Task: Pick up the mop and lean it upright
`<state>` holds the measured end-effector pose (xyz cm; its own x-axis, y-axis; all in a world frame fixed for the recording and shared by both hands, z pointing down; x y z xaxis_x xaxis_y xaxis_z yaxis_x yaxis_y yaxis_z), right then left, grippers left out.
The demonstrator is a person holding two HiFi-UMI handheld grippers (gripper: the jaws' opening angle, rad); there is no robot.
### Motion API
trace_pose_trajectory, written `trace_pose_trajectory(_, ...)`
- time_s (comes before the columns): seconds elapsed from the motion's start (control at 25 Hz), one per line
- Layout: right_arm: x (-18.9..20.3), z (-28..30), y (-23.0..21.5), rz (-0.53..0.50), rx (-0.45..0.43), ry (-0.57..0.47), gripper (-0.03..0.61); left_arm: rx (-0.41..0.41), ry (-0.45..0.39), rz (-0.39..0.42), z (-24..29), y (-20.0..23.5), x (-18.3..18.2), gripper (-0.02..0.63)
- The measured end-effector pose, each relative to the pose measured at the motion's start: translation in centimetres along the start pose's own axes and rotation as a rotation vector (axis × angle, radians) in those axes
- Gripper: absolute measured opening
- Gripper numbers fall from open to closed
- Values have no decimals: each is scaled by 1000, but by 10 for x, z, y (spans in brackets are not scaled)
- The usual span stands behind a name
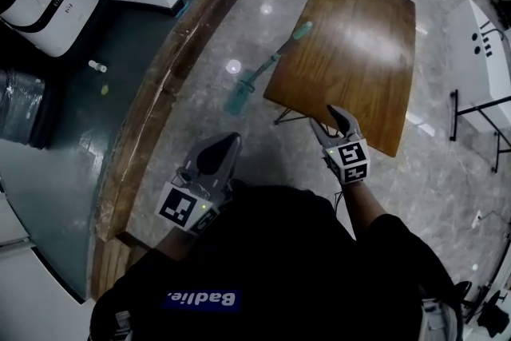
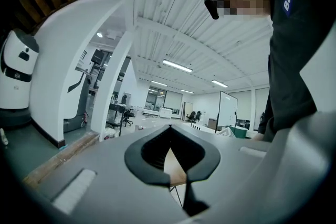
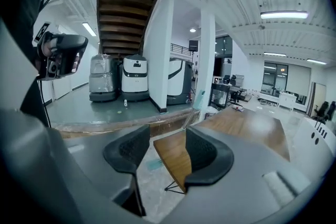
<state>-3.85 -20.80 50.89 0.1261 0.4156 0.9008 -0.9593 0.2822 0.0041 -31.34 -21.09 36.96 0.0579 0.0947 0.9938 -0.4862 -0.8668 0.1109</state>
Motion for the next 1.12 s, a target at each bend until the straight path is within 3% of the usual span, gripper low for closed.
trace_pose_trajectory(0.44, 36, -126, -73, 166, 31, -52, 194, 25, 64, 1, 85, -124, 8, 17)
trace_pose_trajectory(0.68, 64, -167, -87, 244, 34, -67, 148, 96, 130, 22, 115, -178, 22, 17)
trace_pose_trajectory(1.12, 30, -222, -52, 290, 104, -176, 94, 255, 121, 63, 113, -197, 12, 17)
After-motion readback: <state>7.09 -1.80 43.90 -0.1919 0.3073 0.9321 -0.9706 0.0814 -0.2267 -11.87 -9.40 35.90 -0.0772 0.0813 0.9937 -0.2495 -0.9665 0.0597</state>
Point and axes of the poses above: the fingertips, and each gripper's own axes: z forward along the fingers, y to its left, x out of its underside, the point moved 6 cm from there along -z, backward along the fingers, and after that the axes turned 4 degrees about z, right-handed, at the moved point
